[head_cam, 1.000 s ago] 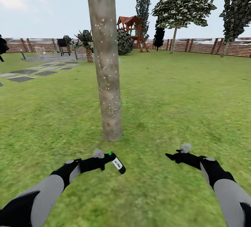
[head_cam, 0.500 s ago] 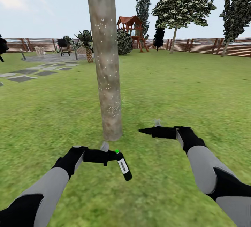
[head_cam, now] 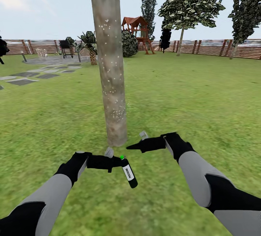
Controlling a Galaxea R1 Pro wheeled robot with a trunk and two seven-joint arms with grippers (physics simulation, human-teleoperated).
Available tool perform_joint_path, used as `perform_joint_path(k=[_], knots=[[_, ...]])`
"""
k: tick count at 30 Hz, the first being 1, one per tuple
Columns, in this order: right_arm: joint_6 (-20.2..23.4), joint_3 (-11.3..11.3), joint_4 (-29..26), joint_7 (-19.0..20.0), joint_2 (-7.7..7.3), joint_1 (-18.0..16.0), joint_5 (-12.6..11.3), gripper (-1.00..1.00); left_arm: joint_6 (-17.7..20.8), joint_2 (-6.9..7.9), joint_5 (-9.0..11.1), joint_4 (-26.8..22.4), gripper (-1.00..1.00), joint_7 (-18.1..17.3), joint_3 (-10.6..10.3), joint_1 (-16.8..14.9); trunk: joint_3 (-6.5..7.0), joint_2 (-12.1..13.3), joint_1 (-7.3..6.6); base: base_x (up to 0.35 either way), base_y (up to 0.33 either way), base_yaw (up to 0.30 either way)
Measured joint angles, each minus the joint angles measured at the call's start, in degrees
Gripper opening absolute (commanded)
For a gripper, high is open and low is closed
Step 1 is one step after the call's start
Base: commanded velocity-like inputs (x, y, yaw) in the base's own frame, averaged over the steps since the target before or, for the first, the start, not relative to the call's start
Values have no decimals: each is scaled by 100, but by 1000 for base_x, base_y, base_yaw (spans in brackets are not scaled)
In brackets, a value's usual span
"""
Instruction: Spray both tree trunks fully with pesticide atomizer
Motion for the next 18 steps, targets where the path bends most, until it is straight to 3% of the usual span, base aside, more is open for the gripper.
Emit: perform_joint_path(k=[8, 18], knots=[[0, 14, 162, 5, 77, 0, 0, -100, 0, -101, 2, 1, -100, 5, 2, 0, 0, 0, 0, 0, 0, 0], [-7, 14, 171, 5, 82, 0, 3, -100, -8, -105, -3, 2, -100, 4, 8, 0, 0, 0, 0, 0, 0, 0]])
